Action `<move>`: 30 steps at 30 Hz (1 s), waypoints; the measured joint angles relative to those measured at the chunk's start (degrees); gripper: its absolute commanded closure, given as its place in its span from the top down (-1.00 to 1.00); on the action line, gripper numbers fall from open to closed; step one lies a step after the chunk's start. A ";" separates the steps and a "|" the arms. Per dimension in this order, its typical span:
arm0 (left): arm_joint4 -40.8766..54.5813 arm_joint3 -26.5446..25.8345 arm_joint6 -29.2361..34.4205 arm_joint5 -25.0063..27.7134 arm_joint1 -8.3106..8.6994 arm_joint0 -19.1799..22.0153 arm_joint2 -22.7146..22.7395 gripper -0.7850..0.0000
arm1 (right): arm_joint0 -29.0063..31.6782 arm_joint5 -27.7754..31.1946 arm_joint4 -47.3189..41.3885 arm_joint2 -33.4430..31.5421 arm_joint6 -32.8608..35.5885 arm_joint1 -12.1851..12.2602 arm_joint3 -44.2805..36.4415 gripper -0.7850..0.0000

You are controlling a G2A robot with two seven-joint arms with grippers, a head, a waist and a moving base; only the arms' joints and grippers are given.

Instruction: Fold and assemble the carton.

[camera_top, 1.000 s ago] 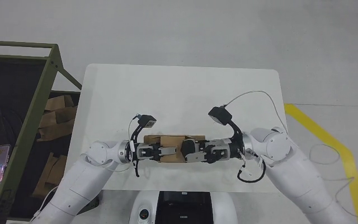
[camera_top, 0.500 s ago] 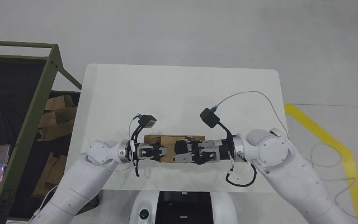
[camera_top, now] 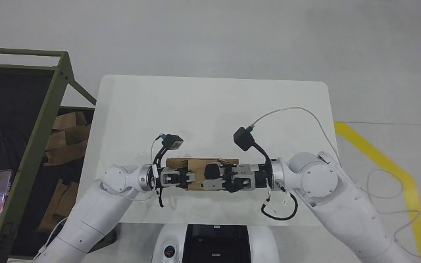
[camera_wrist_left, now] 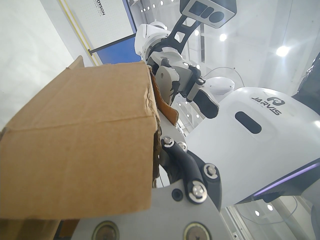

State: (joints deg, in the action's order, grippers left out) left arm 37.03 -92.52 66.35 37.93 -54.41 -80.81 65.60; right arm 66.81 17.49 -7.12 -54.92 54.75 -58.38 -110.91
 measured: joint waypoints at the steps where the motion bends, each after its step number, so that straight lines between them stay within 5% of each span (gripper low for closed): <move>1: 0.02 0.00 -0.01 0.01 0.03 -0.01 0.00 -1.00 | 0.12 0.30 -0.06 -0.20 -0.15 0.02 -0.01 -0.04; 7: 0.51 0.01 -0.07 0.07 0.24 -0.10 0.23 -1.00 | 2.14 2.94 0.34 -3.07 -1.61 0.53 -1.23 -0.01; 15: 1.63 -0.02 0.14 -0.13 0.57 -0.06 0.90 -1.00 | 8.77 8.26 1.90 -10.42 -3.10 2.04 -4.26 0.34; 19: 2.35 -0.25 0.46 -0.45 0.70 0.02 1.21 -1.00 | 11.66 11.40 3.97 -13.87 -4.09 2.65 -6.01 0.36; 24: 5.76 -0.40 3.44 -3.39 0.88 0.73 1.30 -1.00 | 15.40 16.40 8.55 -18.33 -4.46 3.43 -9.08 1.00; 30: 11.52 0.33 8.86 -8.82 0.83 2.62 1.13 -1.00 | 17.87 17.80 10.39 -20.67 -4.94 3.83 -10.32 1.00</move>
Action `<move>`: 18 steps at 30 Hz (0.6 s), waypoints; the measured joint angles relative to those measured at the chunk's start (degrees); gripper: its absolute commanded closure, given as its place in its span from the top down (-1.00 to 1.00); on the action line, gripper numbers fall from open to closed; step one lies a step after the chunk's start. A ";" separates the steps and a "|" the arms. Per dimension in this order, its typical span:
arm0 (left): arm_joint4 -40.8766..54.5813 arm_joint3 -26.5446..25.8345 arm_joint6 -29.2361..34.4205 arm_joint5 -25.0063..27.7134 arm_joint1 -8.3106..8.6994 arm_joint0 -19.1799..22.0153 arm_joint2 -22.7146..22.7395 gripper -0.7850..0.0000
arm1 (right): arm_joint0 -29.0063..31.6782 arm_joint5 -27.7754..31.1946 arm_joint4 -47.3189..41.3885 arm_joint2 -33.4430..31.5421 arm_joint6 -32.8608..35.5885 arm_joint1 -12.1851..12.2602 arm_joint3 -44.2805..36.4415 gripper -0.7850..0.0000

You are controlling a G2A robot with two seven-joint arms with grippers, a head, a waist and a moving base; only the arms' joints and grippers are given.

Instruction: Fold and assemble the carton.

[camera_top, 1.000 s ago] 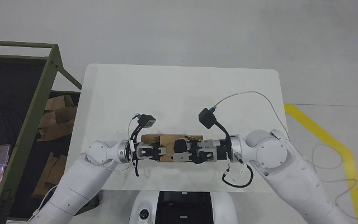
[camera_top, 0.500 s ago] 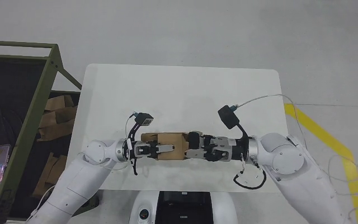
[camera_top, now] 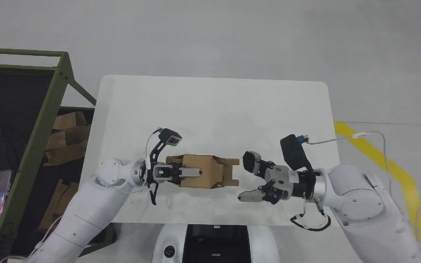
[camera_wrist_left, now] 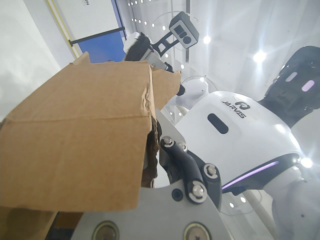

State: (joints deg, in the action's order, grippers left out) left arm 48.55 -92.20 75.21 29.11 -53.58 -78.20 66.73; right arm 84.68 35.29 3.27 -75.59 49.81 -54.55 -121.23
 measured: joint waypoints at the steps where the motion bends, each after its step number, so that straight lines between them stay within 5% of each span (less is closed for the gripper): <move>1: 0.39 0.00 0.55 -0.56 -0.03 0.20 0.01 -1.00 | -0.03 -0.01 -0.02 0.02 0.00 0.00 0.01 1.00; 12: 2.31 0.70 4.23 -4.25 -0.19 0.84 1.24 -1.00 | 0.18 -0.63 1.01 0.75 -0.54 -0.05 -0.05 1.00; 18: 3.52 1.67 6.02 -6.04 -0.56 1.52 1.34 -1.00 | -0.59 5.15 9.60 0.83 -3.30 -0.10 -2.18 1.00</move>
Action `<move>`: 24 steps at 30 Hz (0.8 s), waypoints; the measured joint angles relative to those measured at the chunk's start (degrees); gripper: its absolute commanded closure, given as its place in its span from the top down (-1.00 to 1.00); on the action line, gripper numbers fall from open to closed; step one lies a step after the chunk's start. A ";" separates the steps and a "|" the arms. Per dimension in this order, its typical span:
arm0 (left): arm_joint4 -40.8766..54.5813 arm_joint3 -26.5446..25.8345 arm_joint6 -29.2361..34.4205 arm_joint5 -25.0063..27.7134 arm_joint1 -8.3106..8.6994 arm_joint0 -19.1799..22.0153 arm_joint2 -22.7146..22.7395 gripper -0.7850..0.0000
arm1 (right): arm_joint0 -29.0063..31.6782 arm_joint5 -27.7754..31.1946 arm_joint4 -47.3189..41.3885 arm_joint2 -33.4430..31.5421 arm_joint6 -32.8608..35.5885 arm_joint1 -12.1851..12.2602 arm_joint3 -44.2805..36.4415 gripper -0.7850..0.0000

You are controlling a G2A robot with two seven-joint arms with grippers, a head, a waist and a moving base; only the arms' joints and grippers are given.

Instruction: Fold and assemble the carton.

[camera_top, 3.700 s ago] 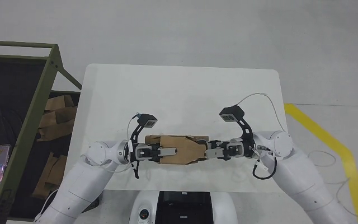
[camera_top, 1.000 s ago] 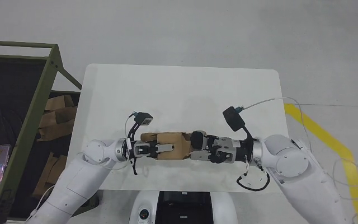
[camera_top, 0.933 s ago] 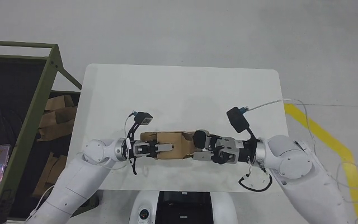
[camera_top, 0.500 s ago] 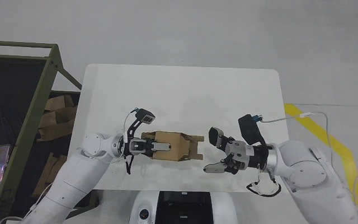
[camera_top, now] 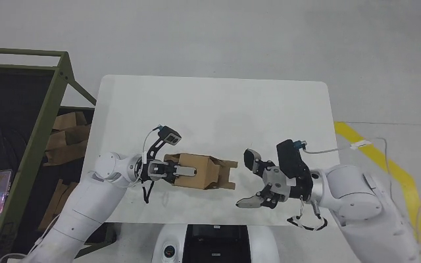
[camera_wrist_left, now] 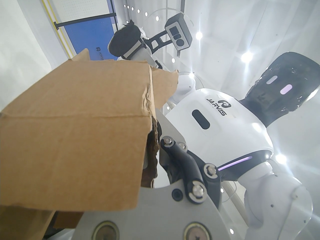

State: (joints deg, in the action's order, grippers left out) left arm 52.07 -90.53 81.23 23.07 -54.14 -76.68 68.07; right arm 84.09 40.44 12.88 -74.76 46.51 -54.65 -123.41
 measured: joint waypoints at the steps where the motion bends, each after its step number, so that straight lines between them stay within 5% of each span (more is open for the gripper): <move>1: -0.01 0.09 0.25 -0.25 -0.06 0.12 -0.05 -1.00 | 0.03 0.40 1.76 0.01 -0.48 -0.02 -0.49 1.00; 12: -0.83 0.70 1.66 -1.67 -0.70 0.86 -0.21 -1.00 | 0.17 -3.50 20.13 2.68 -4.55 -0.38 -5.25 1.00; 15: -1.08 0.75 1.88 -1.89 -0.84 0.88 -0.13 -1.00 | 0.21 -4.31 21.72 3.38 -5.32 -0.43 -5.64 0.10; 16: -1.15 0.78 1.94 -1.95 -0.88 0.88 -0.11 -1.00 | 0.15 -4.35 22.07 3.49 -5.47 -0.43 -5.64 -0.01; 24: -1.47 0.87 2.28 -2.29 -1.23 0.87 0.16 -1.00 | -0.72 -4.96 23.92 5.00 -4.61 -0.35 -5.88 -0.26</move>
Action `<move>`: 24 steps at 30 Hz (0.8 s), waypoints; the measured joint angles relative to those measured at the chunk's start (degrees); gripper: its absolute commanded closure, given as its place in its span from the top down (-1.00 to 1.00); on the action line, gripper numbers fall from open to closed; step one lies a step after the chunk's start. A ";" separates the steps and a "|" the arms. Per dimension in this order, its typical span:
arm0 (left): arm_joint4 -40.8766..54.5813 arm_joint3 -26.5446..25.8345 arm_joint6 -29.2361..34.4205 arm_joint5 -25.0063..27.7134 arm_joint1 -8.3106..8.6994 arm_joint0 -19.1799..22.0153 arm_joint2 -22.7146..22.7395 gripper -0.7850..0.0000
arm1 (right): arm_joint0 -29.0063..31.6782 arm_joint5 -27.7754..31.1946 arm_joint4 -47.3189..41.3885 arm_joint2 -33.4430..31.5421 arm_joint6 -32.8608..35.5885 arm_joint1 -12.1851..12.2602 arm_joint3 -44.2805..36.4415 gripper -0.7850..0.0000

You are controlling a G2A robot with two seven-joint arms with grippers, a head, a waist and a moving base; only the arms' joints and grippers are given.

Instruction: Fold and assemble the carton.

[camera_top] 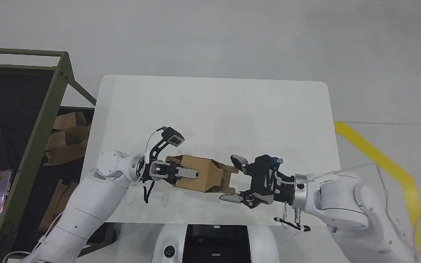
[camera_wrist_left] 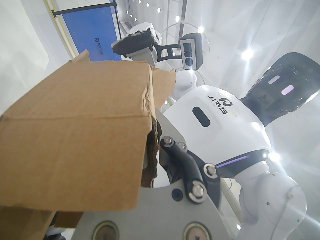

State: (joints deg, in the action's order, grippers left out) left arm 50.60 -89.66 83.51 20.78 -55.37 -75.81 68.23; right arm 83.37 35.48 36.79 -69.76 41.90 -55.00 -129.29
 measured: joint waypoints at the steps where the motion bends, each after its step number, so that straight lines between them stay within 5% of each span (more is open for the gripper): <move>1: -0.04 0.00 0.05 -0.05 -0.03 -0.01 0.05 -1.00 | -0.07 -0.28 0.26 0.06 0.08 0.01 -0.08 -0.33; 15: -0.50 -0.18 0.56 -0.56 -0.49 -0.55 0.85 -1.00 | 1.60 -3.96 3.78 -1.32 -2.33 0.27 -0.89 -0.73; 19: -0.66 -0.35 0.69 -0.69 -0.62 -0.71 0.96 -1.00 | 2.11 -7.10 5.16 -1.20 -3.36 0.17 -1.21 -1.00; 24: -1.13 -0.57 0.78 -0.78 -0.81 -0.80 0.94 -1.00 | 2.29 -9.08 6.17 -0.66 -4.69 0.03 -1.34 -1.00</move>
State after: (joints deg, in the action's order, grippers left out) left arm 49.47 -90.23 84.29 20.00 -56.18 -76.61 69.17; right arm 85.66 26.41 42.97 -70.42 37.21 -54.98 -130.63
